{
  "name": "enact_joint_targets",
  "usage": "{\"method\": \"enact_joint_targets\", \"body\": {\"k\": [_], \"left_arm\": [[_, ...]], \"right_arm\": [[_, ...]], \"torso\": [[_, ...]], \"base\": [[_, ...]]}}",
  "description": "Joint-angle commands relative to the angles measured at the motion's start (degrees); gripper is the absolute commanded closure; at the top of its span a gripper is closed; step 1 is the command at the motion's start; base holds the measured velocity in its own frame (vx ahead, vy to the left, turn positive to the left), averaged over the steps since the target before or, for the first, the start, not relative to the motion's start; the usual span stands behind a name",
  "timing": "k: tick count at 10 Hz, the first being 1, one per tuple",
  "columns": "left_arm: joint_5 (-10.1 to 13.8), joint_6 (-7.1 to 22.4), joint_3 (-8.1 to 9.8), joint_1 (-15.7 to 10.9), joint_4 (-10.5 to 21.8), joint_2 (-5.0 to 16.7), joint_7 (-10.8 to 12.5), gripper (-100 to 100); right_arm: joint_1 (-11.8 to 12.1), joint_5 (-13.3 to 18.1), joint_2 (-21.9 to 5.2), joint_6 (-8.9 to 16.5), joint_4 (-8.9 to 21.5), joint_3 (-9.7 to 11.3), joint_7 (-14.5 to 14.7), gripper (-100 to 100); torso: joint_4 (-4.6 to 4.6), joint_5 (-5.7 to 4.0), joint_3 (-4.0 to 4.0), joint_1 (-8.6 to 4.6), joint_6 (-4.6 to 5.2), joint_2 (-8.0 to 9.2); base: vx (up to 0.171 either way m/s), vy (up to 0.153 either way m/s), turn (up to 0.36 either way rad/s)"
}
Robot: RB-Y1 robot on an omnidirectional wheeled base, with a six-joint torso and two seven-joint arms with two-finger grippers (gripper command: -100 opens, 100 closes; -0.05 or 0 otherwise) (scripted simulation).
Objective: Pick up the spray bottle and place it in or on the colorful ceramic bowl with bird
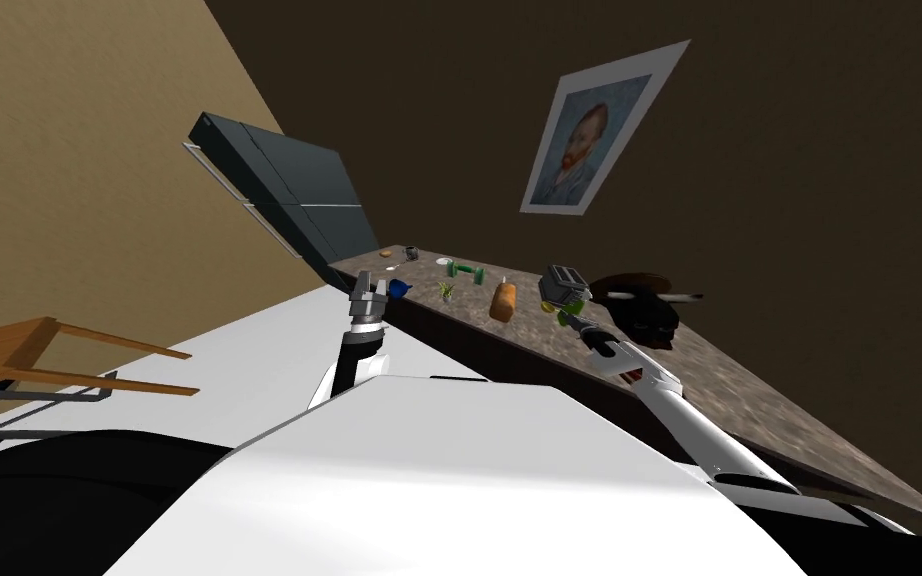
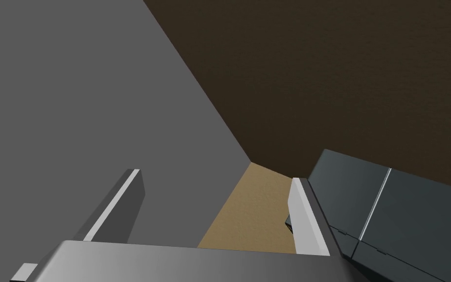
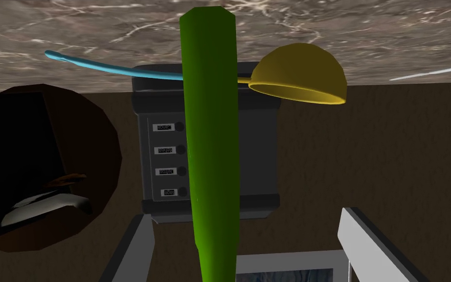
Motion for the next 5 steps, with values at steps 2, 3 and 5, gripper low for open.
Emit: {"method": "enact_joint_targets", "body": {"k": [2, 3, 5], "left_arm": [[0.0, 0.0, 0.0, 0.0, 0.0, 0.0, 0.0, 0], [0.0, 0.0, 0.0, 0.0, 0.0, 0.0, 0.0, 0], [0.0, 0.0, 0.0, 0.0, 0.0, 0.0, 0.0, 0]], "right_arm": [[-4.95, -1.2, -0.21, -2.06, 5.1, 3.55, 1.06, -100], [-6.83, -1.2, -0.21, -2.06, 7.18, 3.55, 1.06, -100], [-10.79, -1.97, -0.29, -3.39, 11.01, 6.0, 1.77, -100]], "torso": [[0.01, 0.01, 0.01, 0.0, -0.02, 0.0], [0.01, 0.0, 0.03, 0.02, 0.0, 0.06], [0.01, 0.01, 0.03, 0.03, 0.0, 0.04]], "base": [[-0.031, 0.017, -0.072], [-0.034, 0.018, -0.049], [-0.027, 0.016, -0.075]]}}
